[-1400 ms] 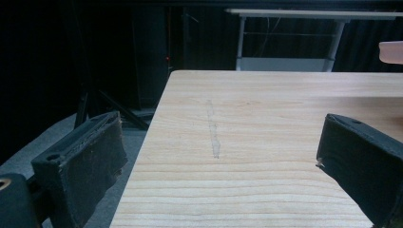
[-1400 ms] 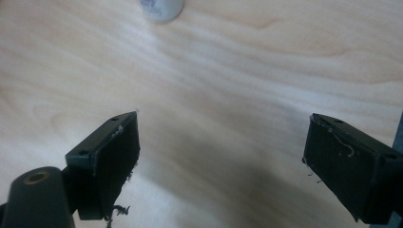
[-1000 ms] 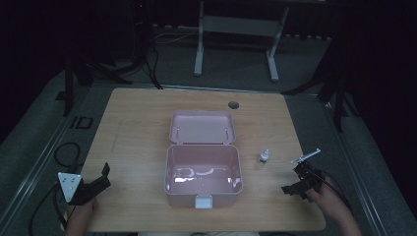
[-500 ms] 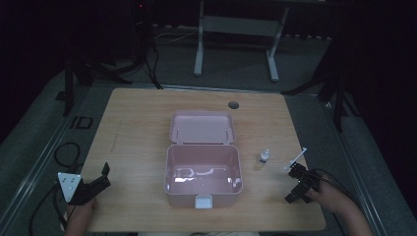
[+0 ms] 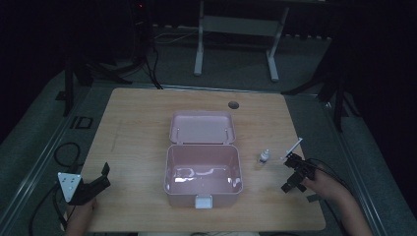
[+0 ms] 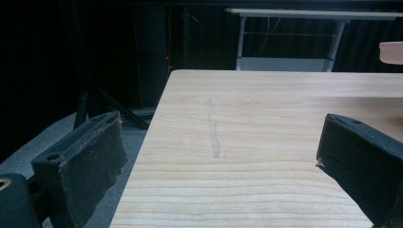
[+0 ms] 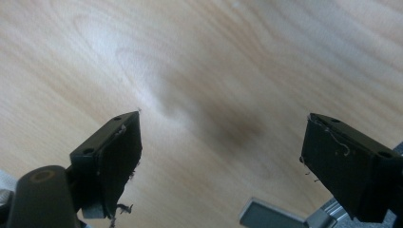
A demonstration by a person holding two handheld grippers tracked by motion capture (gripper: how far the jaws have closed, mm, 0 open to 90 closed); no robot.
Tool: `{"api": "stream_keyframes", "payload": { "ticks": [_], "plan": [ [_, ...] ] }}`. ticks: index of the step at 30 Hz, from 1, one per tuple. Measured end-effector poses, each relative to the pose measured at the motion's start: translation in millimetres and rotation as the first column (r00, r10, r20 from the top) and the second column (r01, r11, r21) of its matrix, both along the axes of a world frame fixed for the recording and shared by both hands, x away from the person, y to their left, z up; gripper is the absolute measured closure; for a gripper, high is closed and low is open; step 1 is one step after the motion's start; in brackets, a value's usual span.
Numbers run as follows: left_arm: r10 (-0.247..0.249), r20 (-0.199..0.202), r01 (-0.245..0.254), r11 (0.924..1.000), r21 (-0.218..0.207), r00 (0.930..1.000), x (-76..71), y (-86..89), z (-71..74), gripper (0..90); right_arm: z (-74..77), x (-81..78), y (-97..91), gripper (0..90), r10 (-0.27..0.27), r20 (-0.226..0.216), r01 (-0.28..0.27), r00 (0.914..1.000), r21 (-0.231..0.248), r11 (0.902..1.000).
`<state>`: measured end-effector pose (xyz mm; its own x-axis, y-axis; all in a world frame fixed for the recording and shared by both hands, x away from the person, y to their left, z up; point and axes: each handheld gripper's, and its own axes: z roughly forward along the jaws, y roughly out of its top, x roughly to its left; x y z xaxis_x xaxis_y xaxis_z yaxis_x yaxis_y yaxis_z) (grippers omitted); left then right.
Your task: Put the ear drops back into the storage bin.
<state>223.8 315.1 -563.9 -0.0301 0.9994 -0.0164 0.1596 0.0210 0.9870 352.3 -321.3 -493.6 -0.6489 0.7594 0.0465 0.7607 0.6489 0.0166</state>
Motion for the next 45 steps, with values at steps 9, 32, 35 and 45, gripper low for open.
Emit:
{"api": "stream_keyframes", "payload": {
  "ticks": [9,32,35,45],
  "plan": [
    [0.000,-0.001,0.000,1.0000,0.001,1.0000,0.2,0.1,0.0,2.4,1.5,18.8,12.3,12.8,0.032,-0.001,-0.032,0.9995,-0.007,0.9994],
    [-0.006,0.000,0.006,1.0000,0.004,1.0000,0.1,-0.1,0.0,2.4,6.9,77.4,62.3,21.5,0.016,-0.030,-0.016,0.9994,-0.019,0.9997],
    [-0.007,0.000,0.007,1.0000,0.004,1.0000,0.1,0.0,0.0,2.3,7.1,82.4,69.8,23.3,0.022,-0.035,-0.023,0.9992,-0.030,0.9993],
    [-0.010,0.001,0.010,0.9999,0.005,0.9999,0.0,-0.1,0.0,2.4,2.5,94.4,82.0,38.2,0.022,-0.054,-0.025,0.9983,-0.050,0.9984]
  ]
}}
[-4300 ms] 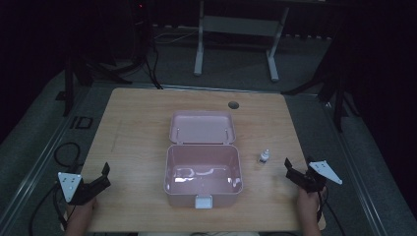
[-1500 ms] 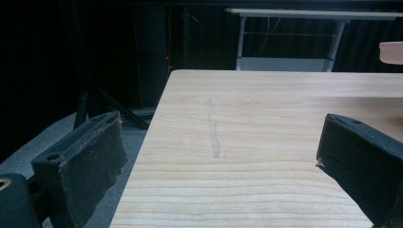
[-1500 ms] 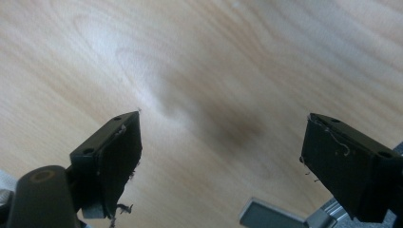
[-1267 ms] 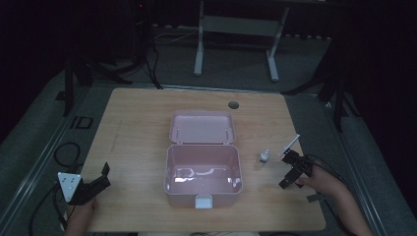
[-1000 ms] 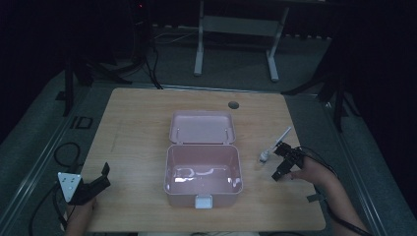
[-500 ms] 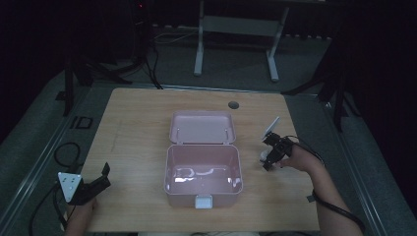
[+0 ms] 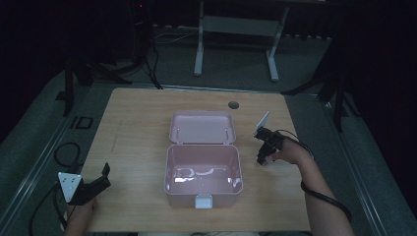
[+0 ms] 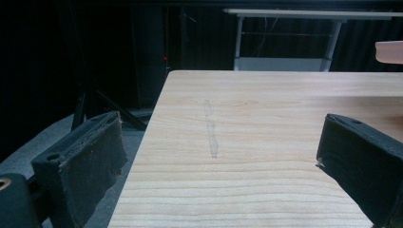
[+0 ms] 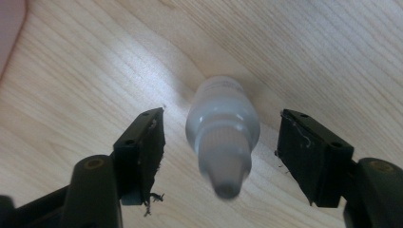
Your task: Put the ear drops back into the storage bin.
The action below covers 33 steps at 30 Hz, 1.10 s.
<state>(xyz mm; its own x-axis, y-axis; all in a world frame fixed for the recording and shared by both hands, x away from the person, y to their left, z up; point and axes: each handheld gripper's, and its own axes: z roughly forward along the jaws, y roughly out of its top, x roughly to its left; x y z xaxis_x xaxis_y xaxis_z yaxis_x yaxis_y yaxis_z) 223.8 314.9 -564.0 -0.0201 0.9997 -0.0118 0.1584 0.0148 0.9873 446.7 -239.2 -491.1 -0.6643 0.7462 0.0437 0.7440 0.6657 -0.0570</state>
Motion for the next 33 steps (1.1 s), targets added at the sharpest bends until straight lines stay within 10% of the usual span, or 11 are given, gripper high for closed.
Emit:
{"api": "stream_keyframes", "payload": {
  "ticks": [20,33],
  "plan": [
    [0.000,-0.004,0.000,1.0000,-0.001,1.0000,0.4,0.2,0.1,2.4,-2.1,-4.6,10.2,59.3,0.132,0.021,-0.130,0.9911,-0.069,0.9891],
    [0.001,-0.003,-0.001,1.0000,0.000,1.0000,0.3,0.1,0.1,2.4,3.2,-30.8,8.3,59.4,0.358,-0.013,-0.358,0.9338,-0.045,0.9327]
  ]
}}
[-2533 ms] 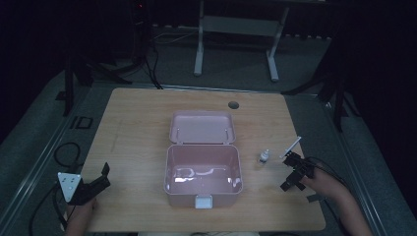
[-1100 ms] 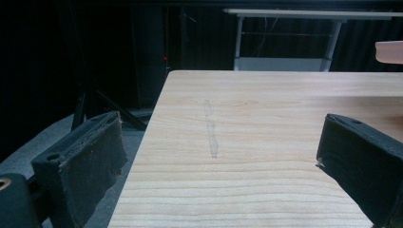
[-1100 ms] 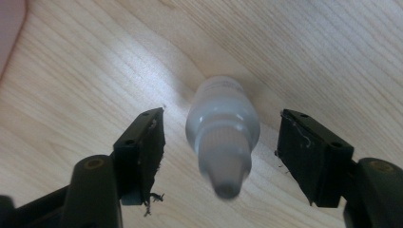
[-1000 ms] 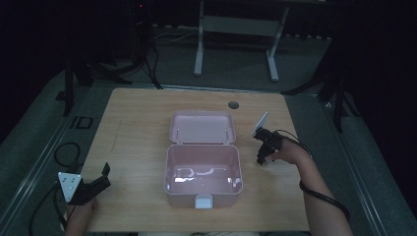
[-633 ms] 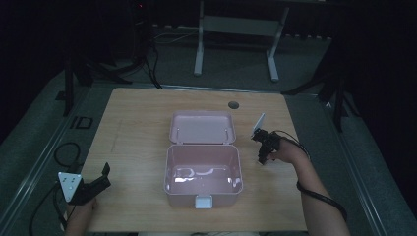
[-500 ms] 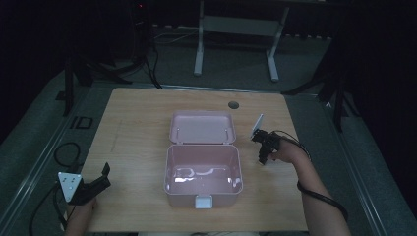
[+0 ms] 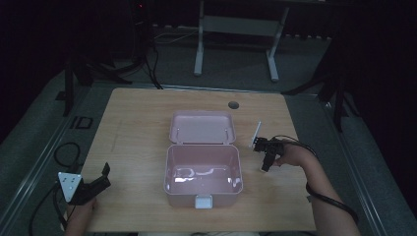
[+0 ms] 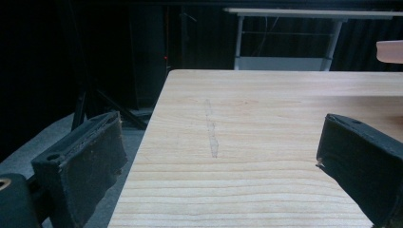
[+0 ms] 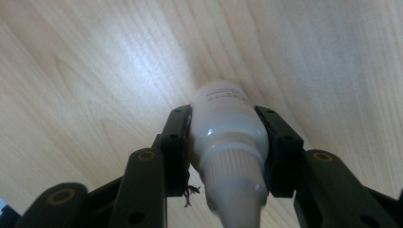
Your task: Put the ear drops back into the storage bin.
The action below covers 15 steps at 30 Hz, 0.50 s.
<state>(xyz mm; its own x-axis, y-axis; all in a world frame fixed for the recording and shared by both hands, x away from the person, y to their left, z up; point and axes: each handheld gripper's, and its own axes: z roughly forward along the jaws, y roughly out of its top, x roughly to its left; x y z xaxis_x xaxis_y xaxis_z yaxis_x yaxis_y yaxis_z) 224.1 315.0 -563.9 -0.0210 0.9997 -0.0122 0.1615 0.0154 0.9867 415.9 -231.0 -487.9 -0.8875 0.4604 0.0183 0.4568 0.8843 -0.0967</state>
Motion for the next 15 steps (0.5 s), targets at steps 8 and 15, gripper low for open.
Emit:
{"api": "stream_keyframes", "payload": {
  "ticks": [8,15],
  "plan": [
    [0.001,0.000,-0.001,1.0000,-0.001,1.0000,-0.1,0.1,0.0,2.4,0.7,-14.0,-1.9,59.4,0.097,-0.008,-0.096,0.9953,0.041,0.9945],
    [0.002,0.000,-0.002,1.0000,-0.001,1.0000,0.1,0.0,0.0,2.4,0.9,-28.0,-6.1,59.3,0.203,-0.005,-0.202,0.9792,0.052,0.9779]
  ]
}}
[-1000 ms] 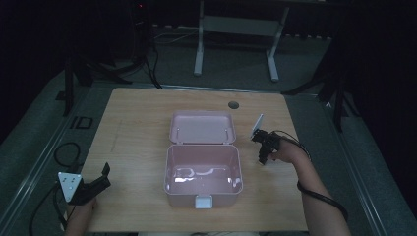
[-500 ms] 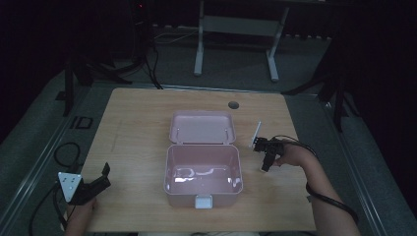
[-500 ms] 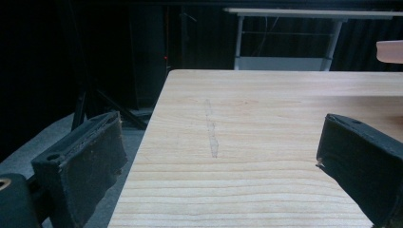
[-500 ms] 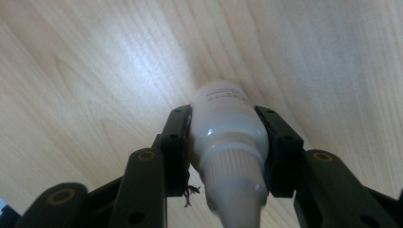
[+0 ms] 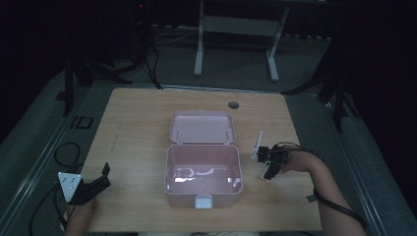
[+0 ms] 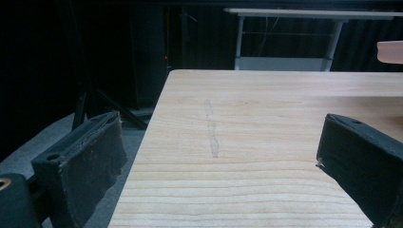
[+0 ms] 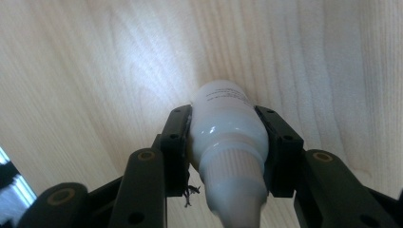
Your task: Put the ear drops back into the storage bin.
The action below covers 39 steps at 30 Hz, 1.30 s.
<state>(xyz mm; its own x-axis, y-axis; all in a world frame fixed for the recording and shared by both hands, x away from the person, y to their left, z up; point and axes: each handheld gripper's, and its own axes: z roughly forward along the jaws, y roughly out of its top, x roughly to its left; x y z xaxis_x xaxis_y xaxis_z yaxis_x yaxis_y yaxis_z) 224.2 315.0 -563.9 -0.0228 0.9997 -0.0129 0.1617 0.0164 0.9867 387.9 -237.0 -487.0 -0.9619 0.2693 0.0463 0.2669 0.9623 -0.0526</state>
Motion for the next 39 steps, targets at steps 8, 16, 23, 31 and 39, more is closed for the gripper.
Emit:
{"api": "stream_keyframes", "payload": {
  "ticks": [8,16,23,31,39],
  "plan": [
    [0.001,0.000,-0.001,1.0000,0.002,1.0000,-0.1,-0.3,0.0,2.4,3.1,-14.0,-1.1,59.4,0.091,0.003,-0.091,0.9958,-0.003,0.9958],
    [0.003,-0.001,-0.003,1.0000,0.003,1.0000,0.0,-0.4,0.1,2.4,2.0,-33.7,4.9,59.4,0.234,0.005,-0.233,0.9722,-0.045,0.9714],
    [0.004,-0.001,-0.004,1.0000,0.004,1.0000,0.0,-0.5,0.1,2.4,1.0,-40.6,8.9,59.4,0.259,0.022,-0.257,0.9655,-0.074,0.9635],
    [0.005,-0.002,-0.005,1.0000,0.004,1.0000,0.0,-0.6,0.1,2.4,9.9,-42.6,12.2,59.5,0.261,0.010,-0.260,0.9652,-0.064,0.9634],
    [0.005,-0.002,-0.005,1.0000,0.003,1.0000,0.0,-0.4,0.1,2.4,30.3,-45.7,20.5,59.5,0.263,0.026,-0.261,0.9645,-0.064,0.9633]
  ]
}}
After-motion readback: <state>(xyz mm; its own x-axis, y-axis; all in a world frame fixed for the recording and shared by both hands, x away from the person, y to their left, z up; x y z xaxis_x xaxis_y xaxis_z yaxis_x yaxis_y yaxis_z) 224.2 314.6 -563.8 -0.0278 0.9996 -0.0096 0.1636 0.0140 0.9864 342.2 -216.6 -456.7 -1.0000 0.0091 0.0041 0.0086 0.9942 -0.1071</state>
